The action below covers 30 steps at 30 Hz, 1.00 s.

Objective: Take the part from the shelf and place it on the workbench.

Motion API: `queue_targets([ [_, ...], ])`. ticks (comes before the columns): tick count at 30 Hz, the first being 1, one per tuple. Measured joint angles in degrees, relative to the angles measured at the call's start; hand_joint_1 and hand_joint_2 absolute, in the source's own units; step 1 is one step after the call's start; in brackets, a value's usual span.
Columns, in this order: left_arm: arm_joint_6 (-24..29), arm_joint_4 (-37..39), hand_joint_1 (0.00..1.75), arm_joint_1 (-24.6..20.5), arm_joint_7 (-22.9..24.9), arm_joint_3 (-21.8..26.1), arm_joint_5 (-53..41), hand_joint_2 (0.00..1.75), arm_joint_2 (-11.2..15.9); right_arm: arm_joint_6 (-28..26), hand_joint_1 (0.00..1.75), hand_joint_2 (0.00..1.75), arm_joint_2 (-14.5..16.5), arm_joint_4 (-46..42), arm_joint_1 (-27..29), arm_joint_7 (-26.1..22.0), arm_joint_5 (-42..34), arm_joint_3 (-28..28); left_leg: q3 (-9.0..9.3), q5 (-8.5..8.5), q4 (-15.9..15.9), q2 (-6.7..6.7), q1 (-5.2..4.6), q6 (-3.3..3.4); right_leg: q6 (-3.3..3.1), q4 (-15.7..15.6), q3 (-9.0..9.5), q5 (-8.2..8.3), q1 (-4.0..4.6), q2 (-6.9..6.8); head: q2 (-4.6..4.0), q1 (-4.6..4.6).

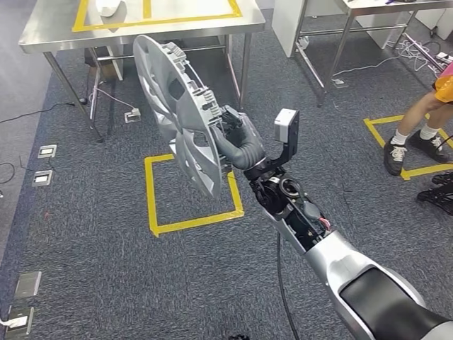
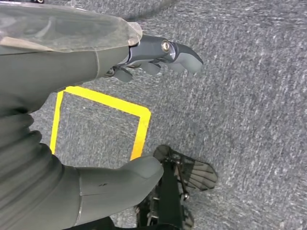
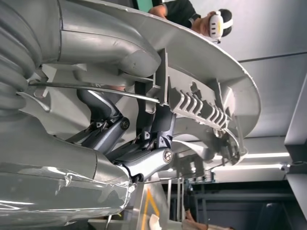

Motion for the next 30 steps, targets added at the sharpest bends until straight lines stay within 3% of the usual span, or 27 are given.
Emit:
queue_targets([
  [1, 0.0, 0.0, 0.00, 0.0, 0.0, 0.0, -0.1, 1.75, 0.0, -0.1, 1.75, 1.75, -0.1, 0.0, 0.2, 0.0, 0.0, 0.0, 0.34, -0.28, 0.0, -0.02, -0.01, 0.05, 0.06, 1.8, -1.35, 0.13, -0.02, -0.02, 0.00, 0.14],
  [2, 0.0, 0.0, 0.00, 0.0, 0.1, 0.0, -0.3, 1.75, 0.0, -0.2, 1.75, 1.75, -0.1, 0.0, 0.5, 0.0, 0.0, -0.1, 0.81, -0.61, 0.0, -0.06, 0.01, 0.01, 0.07, 1.2, -1.56, 1.51, -0.05, -0.05, 0.00, 0.31],
  [5, 0.0, 0.0, 0.00, -0.1, 0.3, 0.0, -0.8, 1.75, -0.1, -0.5, 1.75, 1.75, -0.4, -0.1, 0.7, 0.1, 0.0, -0.2, 2.20, -1.88, 0.3, -0.21, -0.04, -0.53, -0.24, -10.2, 2.68, 8.78, -0.01, -0.15, 0.00, 0.92],
  [7, 0.0, 0.0, 0.00, -0.4, 0.4, 0.0, -1.0, 1.75, -0.1, -0.7, 1.75, 1.75, -0.6, -0.4, 0.8, 0.2, 0.0, -0.3, 2.19, -2.38, 0.5, -0.24, -0.18, -1.03, -0.68, -14.9, 4.49, 10.21, 0.16, -0.07, 0.00, 0.89],
  [10, 0.0, 0.0, 0.00, -0.7, 0.7, -0.1, -1.1, 1.75, -0.1, -0.9, 1.75, 1.75, -0.8, -1.0, 1.1, 0.3, 0.0, -0.6, 2.15, -2.85, 0.7, -0.11, -0.18, -1.77, -1.43, -15.7, 4.98, 9.60, 0.16, 0.23, 0.00, 0.63],
  [12, -0.1, 0.0, 0.00, -0.9, 0.8, -0.1, -1.2, 1.75, -0.2, -1.0, 1.75, 1.75, -0.9, -1.3, 1.1, 0.4, 0.1, -0.7, 0.76, -4.46, 4.0, 0.02, -0.10, -2.41, -2.01, -16.0, 5.77, 9.33, -0.10, 0.25, 0.00, 0.25],
  [15, -0.1, 0.0, 0.00, -1.1, 1.0, -0.1, -1.4, 1.75, -0.2, -1.2, 1.75, 1.75, -1.0, -1.7, 1.2, 0.5, 0.1, -0.9, -6.53, -8.27, 16.2, 0.09, 0.16, -3.13, -2.55, -16.1, 6.55, 8.68, -0.09, 0.22, 0.00, -0.56],
  [16, -0.1, 0.0, 0.00, -1.1, 1.0, -0.1, -1.4, 1.75, -0.2, -1.2, 1.75, 1.75, -1.1, -1.7, 1.3, 0.5, 0.1, -0.9, -8.42, -8.26, 18.5, 0.09, 0.20, -3.19, -2.59, -16.1, 6.83, 8.42, -0.07, 0.26, 0.00, -0.65],
  [17, -0.1, 0.0, 0.00, -1.0, 1.0, -0.1, -1.4, 1.75, -0.2, -1.3, 1.75, 1.75, -1.1, -1.8, 1.5, 0.5, 0.1, -1.0, -9.15, -7.07, 18.5, 0.09, 0.22, -3.16, -2.58, -16.1, 7.19, 8.14, -0.06, 0.33, 0.00, -0.72],
  [18, -0.1, 0.0, 0.00, -1.1, 1.0, -0.1, -1.4, 1.75, -0.2, -1.3, 1.75, 1.75, -1.1, -1.9, 1.6, 0.5, 0.1, -1.0, -8.65, -4.88, 16.1, 0.09, 0.23, -3.04, -2.53, -16.1, 7.64, 7.82, -0.07, 0.41, 0.00, -0.79],
  [20, -0.1, 0.0, 0.00, -1.1, 1.1, -0.1, -1.4, 1.75, -0.1, -1.3, 1.75, 1.75, -1.2, -2.1, 1.7, 0.5, 0.1, -1.0, -5.33, 0.09, 7.5, 0.09, 0.12, -2.63, -2.25, -16.1, 8.47, 7.11, 0.04, 0.56, 0.00, -0.92],
  [21, -0.1, 0.0, 0.00, -1.2, 1.1, -0.1, -1.5, 1.75, -0.1, -1.3, 1.75, 1.75, -1.2, -2.3, 1.7, 0.5, 0.1, -1.0, -3.84, 1.46, 3.9, 0.05, 0.02, -2.35, -2.03, -16.1, 8.69, 6.79, 0.13, 0.65, 0.00, -1.00],
  [23, -0.1, 0.0, 0.00, -1.4, 1.1, -0.1, -1.5, 1.75, -0.1, -1.4, 1.75, 1.75, -1.2, -2.4, 1.7, 0.5, 0.1, -1.1, -2.55, 1.67, 1.0, -0.04, -0.26, -1.73, -1.47, -16.2, 8.82, 6.33, 0.26, 0.78, 0.00, -1.02],
  [26, -0.1, 0.0, 0.00, -1.5, 1.2, -0.1, -1.4, 1.75, -0.2, -1.5, 1.75, 1.75, -1.3, -2.7, 1.7, 0.5, 0.1, -1.1, -1.84, 1.29, 0.3, -0.06, -0.16, -0.76, -0.69, -15.7, 8.91, 5.37, 0.05, 0.62, 0.00, -0.81],
  [28, -0.1, 0.0, 0.00, -1.5, 1.2, -0.1, -1.4, 1.75, -0.2, -1.6, 1.75, 1.75, -1.4, -2.7, 1.7, 0.5, 0.1, -1.3, -0.99, 1.01, -0.1, -0.02, -0.03, -0.11, -0.35, -10.6, 6.66, 2.89, 0.02, 0.35, 0.00, -0.50],
  [30, -0.1, 0.0, 0.00, -1.6, 1.2, -0.2, -1.4, 1.75, -0.2, -1.6, 1.75, 1.75, -1.4, -2.7, 1.8, 0.5, 0.1, -1.4, -0.42, 0.50, -0.1, -0.01, -0.10, 0.29, -0.14, -2.2, 2.02, -0.03, 0.03, 0.23, 0.00, -0.15],
])
